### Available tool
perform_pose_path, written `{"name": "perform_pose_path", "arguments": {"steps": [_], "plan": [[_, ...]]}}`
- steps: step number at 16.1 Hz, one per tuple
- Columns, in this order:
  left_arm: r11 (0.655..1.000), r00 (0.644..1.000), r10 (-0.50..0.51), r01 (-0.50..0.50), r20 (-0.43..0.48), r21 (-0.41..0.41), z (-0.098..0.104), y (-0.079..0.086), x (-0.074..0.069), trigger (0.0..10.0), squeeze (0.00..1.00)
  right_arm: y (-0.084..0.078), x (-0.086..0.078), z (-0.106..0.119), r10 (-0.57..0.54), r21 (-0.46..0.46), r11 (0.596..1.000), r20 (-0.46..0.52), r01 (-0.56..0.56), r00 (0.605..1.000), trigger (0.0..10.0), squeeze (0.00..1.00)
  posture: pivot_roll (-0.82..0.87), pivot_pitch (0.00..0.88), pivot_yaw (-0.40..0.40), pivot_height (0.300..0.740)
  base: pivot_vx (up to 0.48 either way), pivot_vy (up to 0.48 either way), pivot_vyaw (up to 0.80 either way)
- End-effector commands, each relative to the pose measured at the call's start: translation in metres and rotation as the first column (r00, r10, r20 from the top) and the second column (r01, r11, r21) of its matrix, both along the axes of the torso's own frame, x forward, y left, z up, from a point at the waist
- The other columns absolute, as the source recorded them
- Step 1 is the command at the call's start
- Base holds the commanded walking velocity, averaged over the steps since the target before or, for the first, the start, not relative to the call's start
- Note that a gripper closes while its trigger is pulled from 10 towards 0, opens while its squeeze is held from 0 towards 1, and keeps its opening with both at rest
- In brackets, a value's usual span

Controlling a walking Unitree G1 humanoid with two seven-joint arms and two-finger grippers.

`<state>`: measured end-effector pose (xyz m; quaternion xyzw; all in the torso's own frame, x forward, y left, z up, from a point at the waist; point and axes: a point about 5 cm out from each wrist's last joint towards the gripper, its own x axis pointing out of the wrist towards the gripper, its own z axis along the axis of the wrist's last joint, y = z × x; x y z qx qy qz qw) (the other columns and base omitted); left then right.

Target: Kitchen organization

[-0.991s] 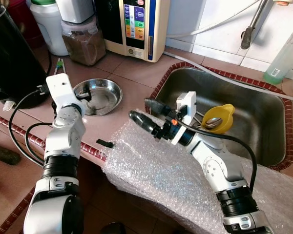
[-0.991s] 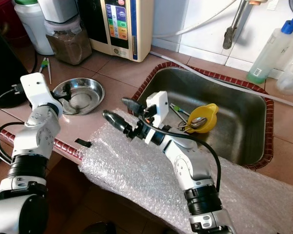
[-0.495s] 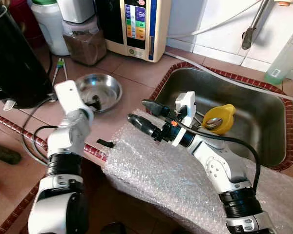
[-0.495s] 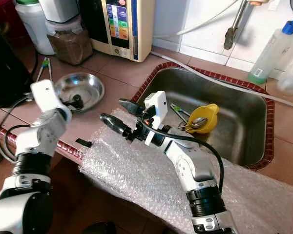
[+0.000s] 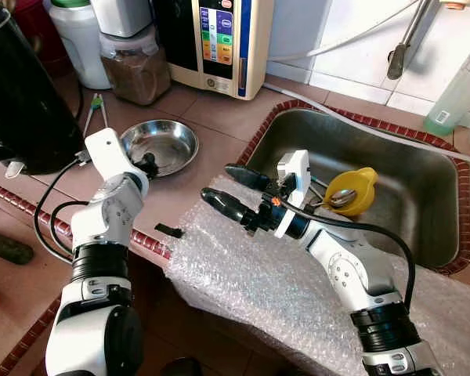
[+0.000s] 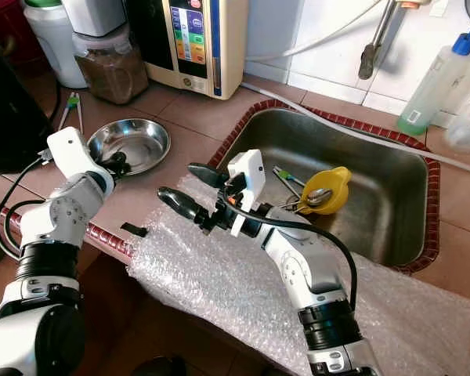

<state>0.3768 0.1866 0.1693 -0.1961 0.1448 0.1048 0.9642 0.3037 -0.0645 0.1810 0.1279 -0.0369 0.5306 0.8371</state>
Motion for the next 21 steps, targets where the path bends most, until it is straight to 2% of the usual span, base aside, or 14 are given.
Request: {"name": "perform_pose_path", "arguments": {"steps": [1, 5, 9, 13, 14, 17, 19, 20, 21], "plan": [[1.000, 1.000, -0.001, 0.000, -0.028, -0.017, -0.003, -0.001, -0.001, 0.0, 0.00, 0.001, -0.001, 0.002, 0.013, -0.003, 1.000, 0.020, -0.013, 1.000, 10.0, 0.00, 0.03, 0.114, 0.020, 0.740, 0.000, 0.000, 0.00], [1.000, 1.000, -0.018, 0.018, -0.024, 0.000, -0.005, 0.001, -0.002, 0.0, 0.00, 0.000, -0.001, 0.002, 0.018, -0.009, 1.000, 0.023, -0.018, 1.000, 10.0, 0.00, 0.03, 0.108, 0.019, 0.740, 0.000, 0.000, 0.00], [0.998, 0.997, -0.059, 0.060, 0.039, -0.010, -0.003, 0.000, -0.002, 0.0, 0.00, 0.001, -0.003, 0.002, 0.031, -0.010, 0.999, 0.019, -0.030, 0.999, 10.0, 0.00, 0.03, 0.115, 0.013, 0.740, 0.000, 0.000, 0.00], [0.996, 0.996, -0.057, 0.052, 0.075, 0.066, 0.001, 0.000, -0.003, 0.0, 0.00, 0.000, -0.003, 0.000, 0.034, -0.021, 0.999, 0.011, -0.034, 0.999, 10.0, 0.00, 0.03, 0.120, 0.011, 0.740, 0.000, 0.000, 0.00], [0.991, 0.989, -0.082, 0.069, 0.122, 0.113, 0.008, -0.001, -0.002, 0.0, 0.00, 0.000, -0.002, -0.001, 0.026, -0.034, 0.999, 0.010, -0.026, 1.000, 10.0, 0.00, 0.02, 0.122, 0.011, 0.740, 0.000, 0.000, 0.00], [0.984, 0.970, -0.081, 0.042, 0.227, 0.172, 0.022, -0.002, -0.001, 0.0, 0.00, -0.002, 0.005, -0.007, -0.044, -0.072, 0.996, 0.009, 0.045, 0.999, 10.0, 0.00, 0.02, 0.122, 0.010, 0.740, 0.000, 0.000, 0.00], [0.979, 0.958, -0.110, 0.058, 0.266, 0.196, 0.026, -0.007, -0.001, 0.0, 0.00, -0.005, 0.013, -0.010, -0.126, -0.080, 0.989, 0.000, 0.125, 0.992, 10.0, 0.00, 0.02, 0.122, 0.010, 0.740, 0.000, 0.000, 0.00], [0.972, 0.942, -0.127, 0.056, 0.309, 0.228, 0.030, -0.011, -0.002, 0.0, 0.00, -0.009, 0.022, -0.015, -0.215, -0.083, 0.974, -0.028, 0.212, 0.976, 10.0, 0.00, 0.02, 0.124, 0.008, 0.740, 0.000, 0.000, 0.00], [0.972, 0.930, -0.134, 0.056, 0.343, 0.228, 0.033, -0.014, -0.003, 0.0, 0.00, -0.010, 0.026, -0.016, -0.252, -0.064, 0.966, -0.052, 0.249, 0.966, 10.0, 0.00, 0.02, 0.124, 0.008, 0.740, 0.000, 0.000, 0.00]]}}
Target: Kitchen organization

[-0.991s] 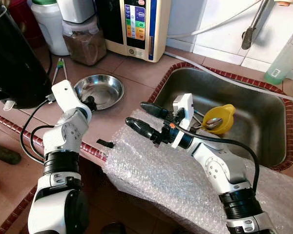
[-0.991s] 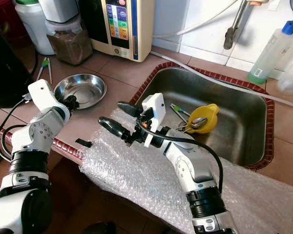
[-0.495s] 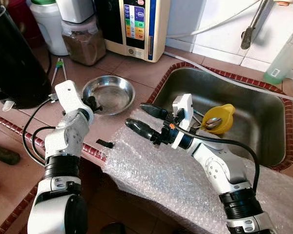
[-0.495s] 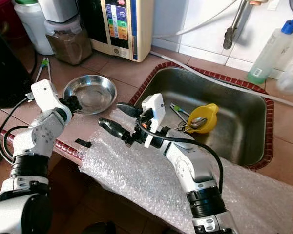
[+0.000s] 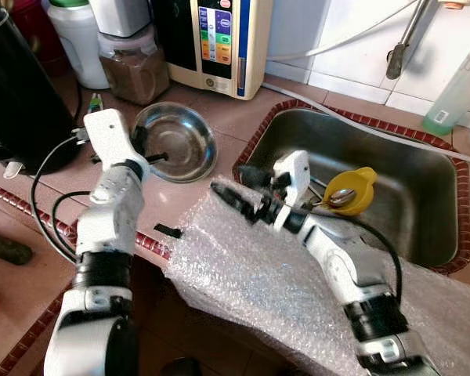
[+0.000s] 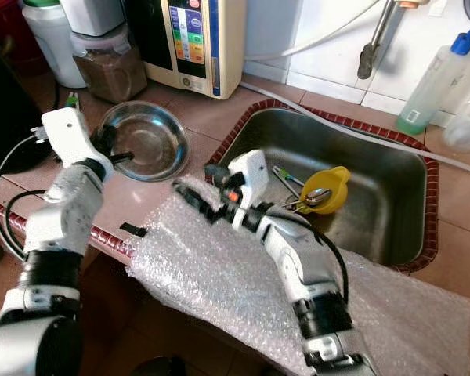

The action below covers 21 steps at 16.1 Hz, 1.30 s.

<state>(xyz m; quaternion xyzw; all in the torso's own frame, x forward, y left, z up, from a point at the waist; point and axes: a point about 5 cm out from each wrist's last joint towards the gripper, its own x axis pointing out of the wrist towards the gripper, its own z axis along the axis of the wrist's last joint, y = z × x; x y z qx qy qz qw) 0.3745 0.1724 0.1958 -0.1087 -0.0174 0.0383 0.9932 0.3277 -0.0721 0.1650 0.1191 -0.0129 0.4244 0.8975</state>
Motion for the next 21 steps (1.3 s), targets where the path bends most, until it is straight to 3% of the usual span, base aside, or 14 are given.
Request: {"name": "perform_pose_path", "arguments": {"steps": [1, 5, 7, 10, 11, 12, 16, 18, 19, 20, 21], "plan": [[1.000, 0.997, -0.013, 0.011, 0.075, 0.017, 0.011, -0.003, -0.003, 0.0, 0.00, -0.004, 0.005, 0.000, -0.052, 0.028, 0.998, -0.019, 0.053, 0.998, 10.0, 0.00, 0.02, 0.125, 0.008, 0.740, 0.000, 0.000, 0.00], [0.989, 0.957, -0.146, 0.143, 0.251, 0.033, 0.034, -0.028, -0.008, 0.0, 0.00, -0.006, 0.014, -0.005, -0.139, 0.177, 0.970, -0.146, 0.164, 0.980, 10.0, 0.00, 0.02, 0.120, 0.012, 0.740, 0.000, 0.000, 0.00], [0.983, 0.943, -0.185, 0.181, 0.278, 0.038, 0.037, -0.035, -0.009, 0.0, 0.00, -0.006, 0.018, 0.000, -0.160, 0.206, 0.960, -0.146, 0.189, 0.976, 10.0, 0.00, 0.02, 0.119, 0.014, 0.740, 0.000, 0.000, 0.00], [0.963, 0.913, -0.271, 0.260, 0.306, 0.078, 0.038, -0.054, -0.012, 0.0, 0.00, -0.023, 0.031, 0.013, -0.253, 0.344, 0.887, -0.197, 0.308, 0.947, 10.0, 0.00, 0.02, 0.116, 0.014, 0.740, 0.000, 0.000, 0.00], [0.959, 0.907, -0.284, 0.270, 0.311, 0.088, 0.038, -0.058, -0.013, 0.0, 0.00, -0.028, 0.034, 0.014, -0.277, 0.350, 0.875, -0.202, 0.334, 0.939, 10.0, 0.92, 0.02, 0.115, 0.014, 0.740, 0.000, 0.000, 0.00], [0.957, 0.903, -0.290, 0.281, 0.316, 0.076, 0.038, -0.060, -0.014, 0.0, 0.00, -0.030, 0.035, 0.015, -0.283, 0.357, 0.870, -0.203, 0.340, 0.937, 10.0, 1.00, 0.02, 0.115, 0.014, 0.740, 0.000, 0.000, 0.00], [0.953, 0.895, -0.303, 0.295, 0.328, 0.077, 0.039, -0.061, -0.015, 0.0, 0.00, -0.042, 0.042, 0.017, -0.399, 0.318, 0.842, -0.177, 0.436, 0.900, 10.0, 1.00, 0.02, 0.116, 0.014, 0.740, 0.000, 0.000, 0.00], [0.941, 0.881, -0.336, 0.329, 0.332, 0.081, 0.038, -0.066, -0.017, 0.0, 0.00, -0.051, 0.047, 0.015, -0.476, 0.309, 0.797, -0.207, 0.519, 0.854, 10.0, 1.00, 0.02, 0.116, 0.015, 0.740, 0.000, 0.000, 0.00], [0.939, 0.879, -0.342, 0.333, 0.332, 0.085, 0.038, -0.068, -0.018, 0.0, 0.00, -0.054, 0.049, 0.016, -0.488, 0.332, 0.774, -0.231, 0.540, 0.842, 10.0, 0.83, 0.02, 0.117, 0.015, 0.740, 0.000, 0.000, 0.00], [0.939, 0.879, -0.342, 0.332, 0.332, 0.087, 0.038, -0.068, -0.018, 0.0, 0.00, -0.058, 0.052, 0.017, -0.498, 0.354, 0.748, -0.261, 0.562, 0.827, 10.0, 0.00, 0.02, 0.116, 0.015, 0.740, 0.000, 0.000, 0.00], [0.939, 0.878, -0.344, 0.334, 0.334, 0.088, 0.039, -0.068, -0.017, 0.0, 0.00, -0.058, 0.053, 0.018, -0.506, 0.342, 0.755, -0.237, 0.559, 0.829, 10.0, 0.00, 0.02, 0.117, 0.015, 0.740, 0.000, 0.000, 0.00]]}}
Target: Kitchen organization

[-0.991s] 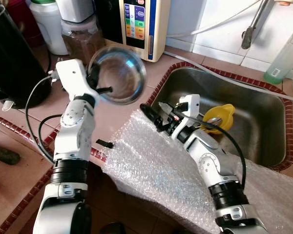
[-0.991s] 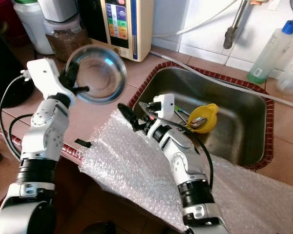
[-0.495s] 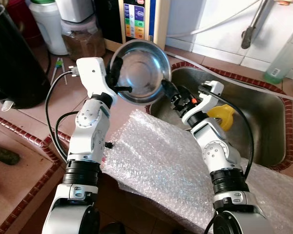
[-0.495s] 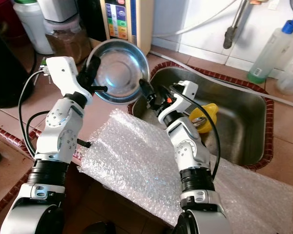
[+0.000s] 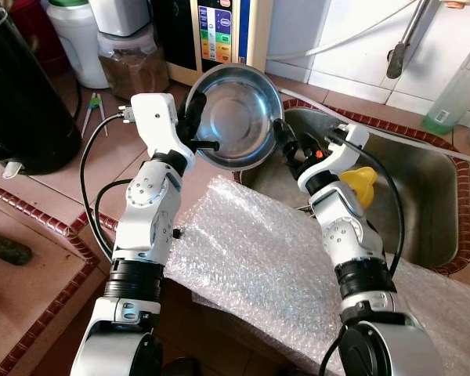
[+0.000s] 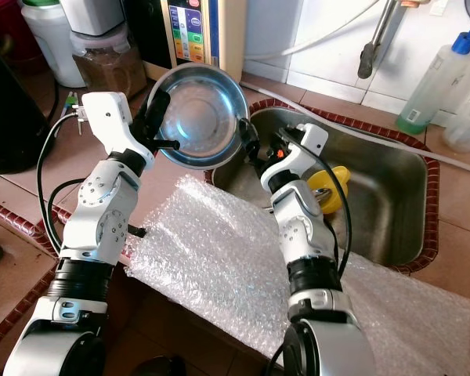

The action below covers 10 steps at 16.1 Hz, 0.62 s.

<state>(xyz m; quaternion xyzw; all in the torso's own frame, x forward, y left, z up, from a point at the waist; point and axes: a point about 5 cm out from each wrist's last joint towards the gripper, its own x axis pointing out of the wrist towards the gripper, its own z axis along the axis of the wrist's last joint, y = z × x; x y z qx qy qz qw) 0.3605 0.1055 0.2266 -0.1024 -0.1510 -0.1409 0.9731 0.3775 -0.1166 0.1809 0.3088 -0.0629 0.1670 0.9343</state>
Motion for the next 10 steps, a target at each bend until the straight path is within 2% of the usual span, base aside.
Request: {"name": "perform_pose_path", "arguments": {"steps": [1, 4, 5, 6, 8, 10], "plan": [[1.000, 0.998, -0.031, 0.031, 0.048, -0.002, 0.008, -0.002, -0.004, 0.0, 0.00, -0.013, 0.003, 0.003, -0.072, -0.007, 0.997, 0.006, 0.072, 0.997, 10.0, 0.00, 0.02, 0.117, 0.015, 0.740, 0.000, 0.000, 0.00], [0.999, 0.997, -0.049, 0.050, 0.053, -0.007, 0.009, -0.003, -0.005, 0.0, 0.00, 0.001, -0.002, 0.006, 0.062, -0.194, 0.980, 0.103, -0.041, 0.993, 10.0, 0.00, 0.02, 0.116, 0.017, 0.740, 0.000, 0.000, 0.00], [0.998, 0.997, -0.059, 0.059, 0.055, -0.007, 0.009, -0.004, -0.005, 0.0, 0.00, 0.006, -0.005, 0.006, 0.130, -0.328, 0.942, 0.155, -0.073, 0.979, 10.0, 0.00, 0.02, 0.115, 0.018, 0.740, 0.000, 0.000, 0.00], [0.998, 0.997, -0.060, 0.061, 0.056, -0.006, 0.010, -0.004, -0.005, 0.0, 0.00, 0.008, -0.007, 0.007, 0.161, -0.372, 0.924, 0.178, -0.085, 0.971, 10.0, 0.00, 0.02, 0.113, 0.019, 0.740, 0.000, 0.000, 0.00], [0.998, 0.996, -0.062, 0.062, 0.057, -0.005, 0.010, -0.004, -0.004, 0.0, 0.00, 0.009, -0.009, 0.011, 0.205, -0.380, 0.918, 0.203, -0.116, 0.957, 10.0, 0.00, 0.02, 0.112, 0.020, 0.740, 0.000, 0.000, 0.00], [0.998, 0.996, -0.066, 0.067, 0.065, -0.016, 0.013, -0.003, -0.004, 0.0, 0.00, 0.006, -0.008, 0.009, 0.193, -0.380, 0.919, 0.195, -0.107, 0.962, 10.0, 0.00, 0.02, 0.111, 0.020, 0.740, 0.000, 0.000, 0.00]]}}
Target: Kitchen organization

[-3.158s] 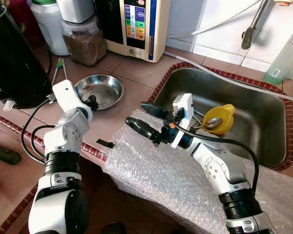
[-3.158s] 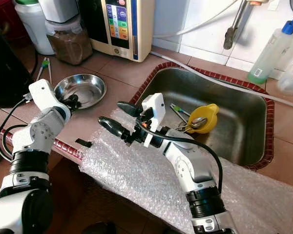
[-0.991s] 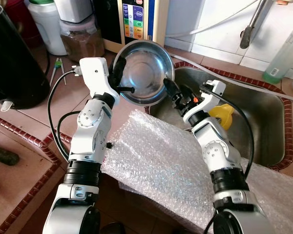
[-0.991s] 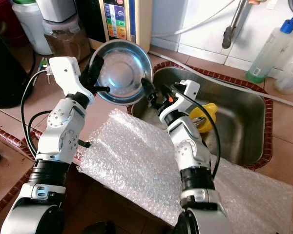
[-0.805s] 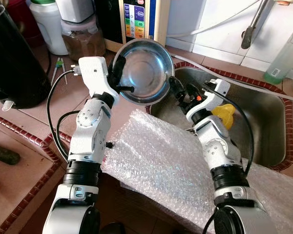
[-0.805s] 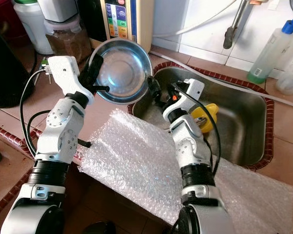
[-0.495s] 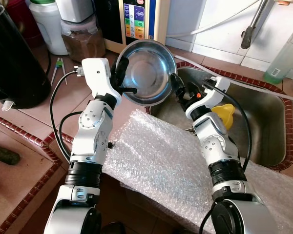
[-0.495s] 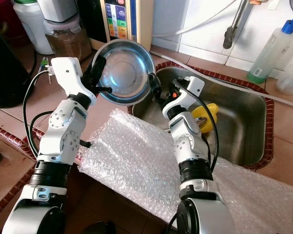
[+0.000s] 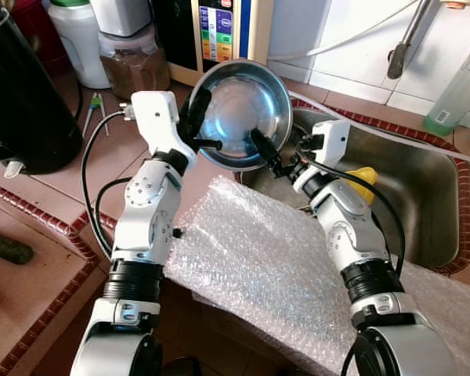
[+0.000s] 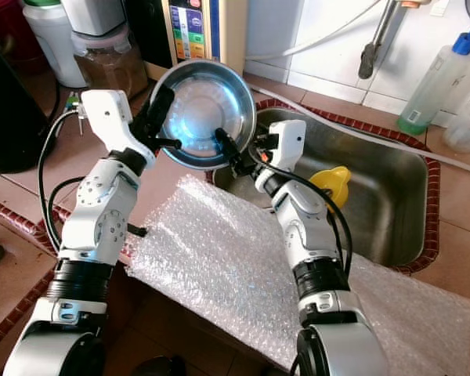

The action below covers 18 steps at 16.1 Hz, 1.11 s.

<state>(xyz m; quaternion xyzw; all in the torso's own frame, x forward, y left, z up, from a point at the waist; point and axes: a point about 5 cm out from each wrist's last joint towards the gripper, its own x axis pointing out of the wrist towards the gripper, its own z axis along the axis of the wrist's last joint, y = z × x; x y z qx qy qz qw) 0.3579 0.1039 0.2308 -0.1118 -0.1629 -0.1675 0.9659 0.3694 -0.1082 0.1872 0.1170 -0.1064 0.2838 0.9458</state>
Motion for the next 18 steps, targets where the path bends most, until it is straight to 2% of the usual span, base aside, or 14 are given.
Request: {"name": "perform_pose_path", "arguments": {"steps": [1, 2, 3, 5, 8, 13, 18], "plan": [[1.000, 0.999, -0.018, 0.018, 0.043, -0.011, 0.010, -0.002, -0.002, 0.0, 0.00, -0.007, 0.004, 0.000, -0.049, 0.007, 0.999, -0.011, 0.050, 0.999, 10.0, 0.00, 0.02, 0.109, 0.020, 0.740, 0.000, 0.000, 0.00], [1.000, 0.999, -0.020, 0.021, 0.043, -0.014, 0.010, -0.002, -0.002, 0.0, 0.00, -0.009, 0.006, -0.001, -0.070, 0.029, 0.997, -0.027, 0.071, 0.997, 9.2, 0.00, 0.02, 0.108, 0.020, 0.740, 0.000, 0.000, 0.00], [1.000, 0.999, -0.024, 0.025, 0.044, -0.016, 0.010, -0.002, -0.003, 0.0, 0.00, -0.010, 0.007, 0.000, -0.075, 0.073, 0.994, -0.049, 0.079, 0.996, 0.0, 0.00, 0.02, 0.107, 0.021, 0.740, 0.000, 0.000, 0.00], [0.999, 0.998, -0.034, 0.035, 0.047, -0.015, 0.010, -0.003, -0.003, 0.0, 0.00, -0.009, 0.007, 0.001, -0.072, 0.093, 0.993, -0.054, 0.077, 0.996, 0.0, 0.00, 0.03, 0.107, 0.022, 0.740, 0.000, 0.000, 0.00], [0.999, 0.997, -0.049, 0.050, 0.052, -0.014, 0.011, -0.005, -0.004, 0.0, 0.00, -0.012, 0.014, 0.004, -0.076, 0.242, 0.964, -0.136, 0.108, 0.988, 0.0, 0.00, 0.03, 0.101, 0.022, 0.740, 0.000, 0.000, 0.00], [0.998, 0.997, -0.055, 0.056, 0.046, -0.022, 0.010, -0.004, -0.005, 0.0, 0.00, -0.004, 0.017, 0.000, -0.024, 0.269, 0.960, -0.204, 0.080, 0.979, 0.0, 0.00, 0.03, 0.107, 0.020, 0.740, 0.000, 0.000, 0.00], [0.998, 0.997, -0.057, 0.058, 0.044, -0.019, 0.010, -0.004, -0.005, 0.0, 0.00, -0.009, 0.017, -0.003, -0.030, 0.271, 0.958, -0.218, 0.090, 0.975, 0.0, 0.00, 0.03, 0.111, 0.022, 0.740, 0.000, 0.000, 0.00]]}}
